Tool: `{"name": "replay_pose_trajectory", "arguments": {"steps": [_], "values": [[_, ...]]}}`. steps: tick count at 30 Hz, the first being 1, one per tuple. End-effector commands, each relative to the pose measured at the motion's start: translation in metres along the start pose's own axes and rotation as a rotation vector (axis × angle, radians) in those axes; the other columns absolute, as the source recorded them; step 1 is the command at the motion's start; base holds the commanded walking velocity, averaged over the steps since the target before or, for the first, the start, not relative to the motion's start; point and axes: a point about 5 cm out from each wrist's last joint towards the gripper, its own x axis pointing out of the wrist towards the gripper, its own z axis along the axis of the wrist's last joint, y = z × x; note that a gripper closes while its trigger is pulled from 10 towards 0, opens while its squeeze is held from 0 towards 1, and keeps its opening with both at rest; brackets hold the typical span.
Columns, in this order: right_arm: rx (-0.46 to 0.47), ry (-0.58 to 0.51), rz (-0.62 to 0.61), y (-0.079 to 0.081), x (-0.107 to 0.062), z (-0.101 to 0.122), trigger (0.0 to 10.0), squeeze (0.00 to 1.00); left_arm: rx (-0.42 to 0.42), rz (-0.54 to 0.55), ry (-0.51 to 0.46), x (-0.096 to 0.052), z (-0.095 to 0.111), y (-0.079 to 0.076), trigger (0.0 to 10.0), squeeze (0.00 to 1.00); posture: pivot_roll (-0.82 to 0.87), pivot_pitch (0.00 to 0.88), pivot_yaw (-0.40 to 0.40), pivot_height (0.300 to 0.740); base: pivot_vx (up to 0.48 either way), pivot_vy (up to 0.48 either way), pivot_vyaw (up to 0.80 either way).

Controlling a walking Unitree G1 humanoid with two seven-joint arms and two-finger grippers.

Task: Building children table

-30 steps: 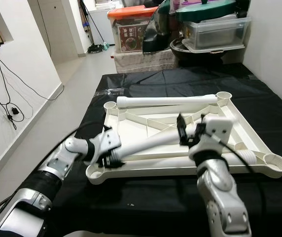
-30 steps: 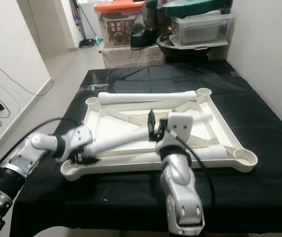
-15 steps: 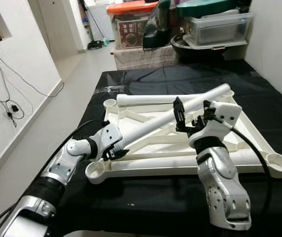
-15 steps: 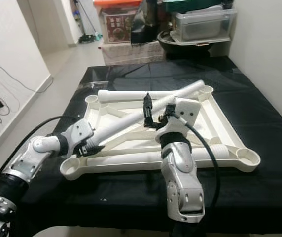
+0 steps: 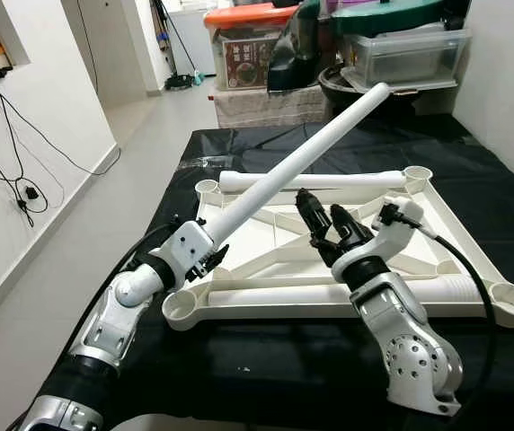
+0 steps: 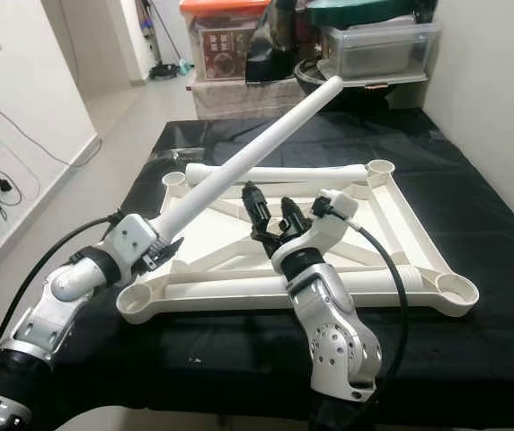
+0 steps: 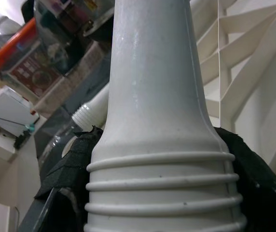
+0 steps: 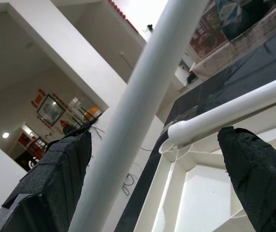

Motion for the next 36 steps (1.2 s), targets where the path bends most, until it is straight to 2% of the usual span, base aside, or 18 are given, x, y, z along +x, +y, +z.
{"name": "replay_pose_trajectory", "arguments": {"steps": [1, 2, 5, 6, 8, 11, 20, 29, 36], "values": [[0.087, 0.016, 0.064, 0.011, 0.008, -0.004, 10.0, 0.00, -0.008, 0.013, -0.015, -0.002, 0.002, -0.006, 10.0, 0.00, 0.13, 0.000, 0.029, 0.740, 0.000, 0.000, 0.00], [0.087, 0.016, 0.064, 0.011, 0.008, -0.004, 10.0, 0.00, -0.008, 0.013, -0.015, -0.002, 0.002, -0.006, 10.0, 0.00, 0.13, 0.000, 0.029, 0.740, 0.000, 0.000, 0.00], [0.156, 0.061, 0.150, 0.019, 0.010, -0.010, 10.0, 0.00, -0.056, -0.027, -0.050, -0.004, 0.007, -0.024, 10.0, 0.00, 0.14, 0.000, 0.016, 0.740, 0.000, 0.000, 0.00], [0.156, 0.061, 0.150, 0.019, 0.010, -0.010, 10.0, 0.00, -0.056, -0.027, -0.050, -0.004, 0.007, -0.024, 10.0, 0.00, 0.14, 0.000, 0.016, 0.740, 0.000, 0.000, 0.00], [0.195, 0.091, 0.183, 0.022, 0.011, -0.011, 10.0, 0.00, -0.060, -0.054, -0.074, -0.008, 0.011, -0.037, 10.0, 0.00, 0.13, 0.000, 0.011, 0.740, 0.000, 0.000, 0.00], [0.225, 0.109, 0.195, 0.022, 0.011, -0.011, 10.0, 0.00, -0.070, -0.064, -0.087, -0.011, 0.014, -0.045, 10.0, 0.00, 0.14, 0.000, 0.007, 0.740, 0.000, 0.000, 0.00], [0.248, 0.136, 0.194, 0.018, 0.011, -0.015, 10.0, 0.00, -0.068, -0.084, -0.093, -0.014, 0.015, -0.055, 10.0, 0.00, 0.13, 0.000, 0.002, 0.740, 0.000, 0.000, 0.00], [0.243, 0.176, 0.202, 0.017, 0.009, -0.020, 10.0, 0.00, -0.040, -0.177, -0.113, -0.020, 0.019, -0.069, 10.0, 0.00, 0.14, 0.000, -0.004, 0.740, 0.000, 0.000, 0.00], [0.236, 0.187, 0.202, 0.015, 0.007, -0.020, 10.0, 0.00, -0.010, -0.241, -0.119, -0.024, 0.018, -0.071, 10.0, 0.00, 0.13, 0.000, -0.006, 0.740, 0.000, 0.000, 0.00]]}}
